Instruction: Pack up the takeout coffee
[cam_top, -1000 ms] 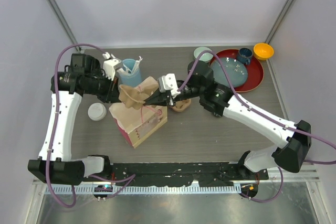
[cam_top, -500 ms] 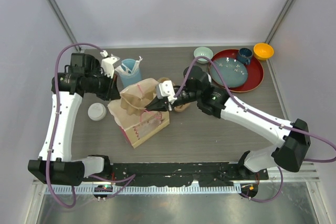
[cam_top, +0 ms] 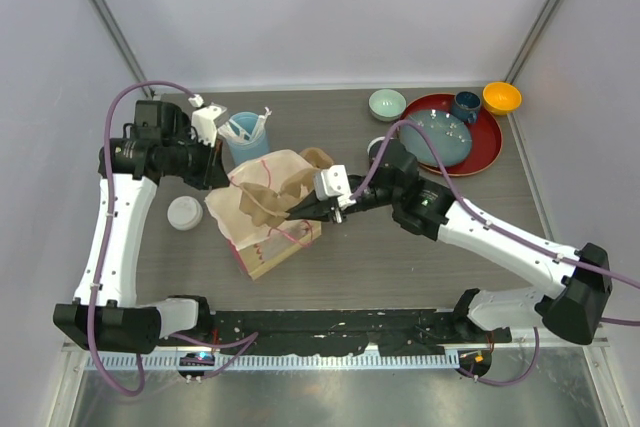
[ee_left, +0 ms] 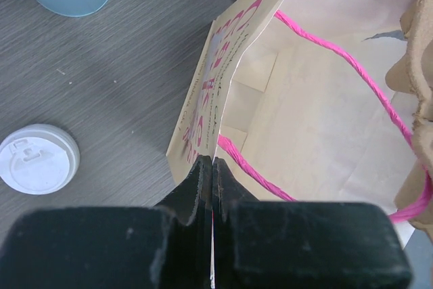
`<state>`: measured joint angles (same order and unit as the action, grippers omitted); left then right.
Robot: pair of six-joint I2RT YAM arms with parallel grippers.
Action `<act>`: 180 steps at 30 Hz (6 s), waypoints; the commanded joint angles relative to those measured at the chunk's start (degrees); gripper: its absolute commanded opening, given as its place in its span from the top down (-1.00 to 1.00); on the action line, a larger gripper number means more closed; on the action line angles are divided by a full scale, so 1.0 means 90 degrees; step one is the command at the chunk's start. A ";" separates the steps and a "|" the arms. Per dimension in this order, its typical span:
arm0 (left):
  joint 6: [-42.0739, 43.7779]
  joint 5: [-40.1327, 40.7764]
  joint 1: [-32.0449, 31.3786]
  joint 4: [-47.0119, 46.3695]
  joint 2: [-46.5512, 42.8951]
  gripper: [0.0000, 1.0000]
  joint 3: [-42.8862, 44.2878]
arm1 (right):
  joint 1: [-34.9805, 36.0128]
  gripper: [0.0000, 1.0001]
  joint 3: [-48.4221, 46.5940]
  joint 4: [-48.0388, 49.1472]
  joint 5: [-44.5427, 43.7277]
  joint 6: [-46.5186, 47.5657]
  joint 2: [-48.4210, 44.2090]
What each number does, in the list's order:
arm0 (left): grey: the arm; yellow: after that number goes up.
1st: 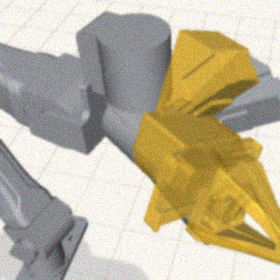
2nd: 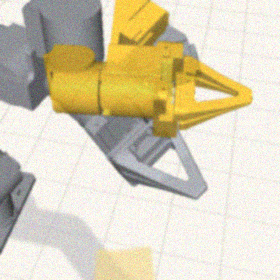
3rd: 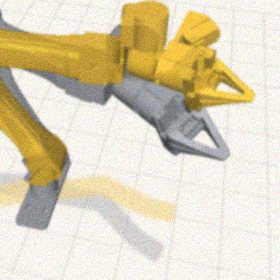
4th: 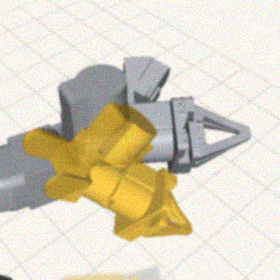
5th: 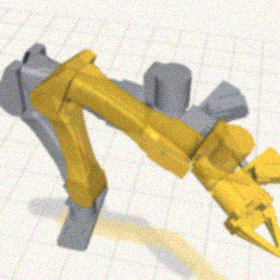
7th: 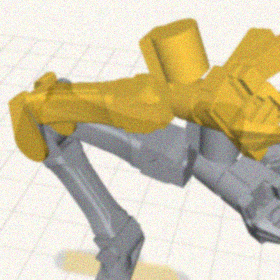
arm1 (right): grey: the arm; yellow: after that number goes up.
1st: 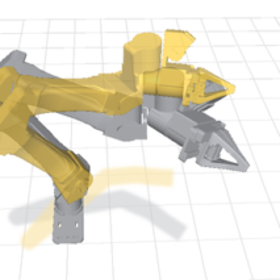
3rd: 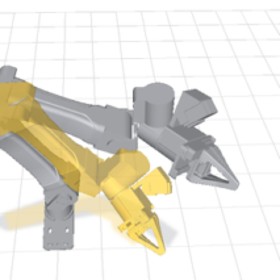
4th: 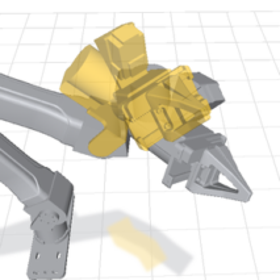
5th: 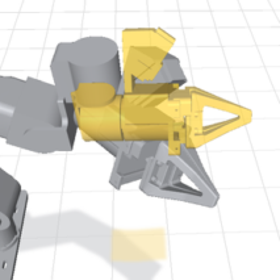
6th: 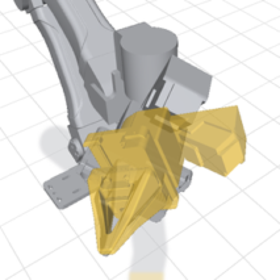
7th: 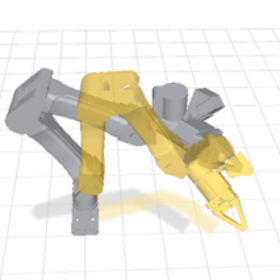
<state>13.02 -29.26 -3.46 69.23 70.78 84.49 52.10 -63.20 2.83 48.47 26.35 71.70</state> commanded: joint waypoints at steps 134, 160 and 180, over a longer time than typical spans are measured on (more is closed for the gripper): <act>0.0508 -0.0724 -0.0494 -0.0036 -0.0277 1.00 0.0094 | 0.0813 -0.78 -0.1971 0.0125 -0.3744 -0.1081 0.1321; 0.0312 -0.0792 -0.0572 -0.0730 -0.0492 1.00 -0.0423 | 0.0686 -0.79 -0.1610 -0.0432 -0.5297 -0.0916 0.1935; 0.0653 -0.1299 -0.0592 -0.0232 -0.0345 1.00 -0.0052 | 0.0706 -0.78 -0.1378 0.0456 -0.7112 0.0480 0.1516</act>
<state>18.22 -36.42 -8.58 65.71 67.55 80.64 58.37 -76.55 -3.36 -7.55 27.68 89.78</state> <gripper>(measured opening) 0.012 0.890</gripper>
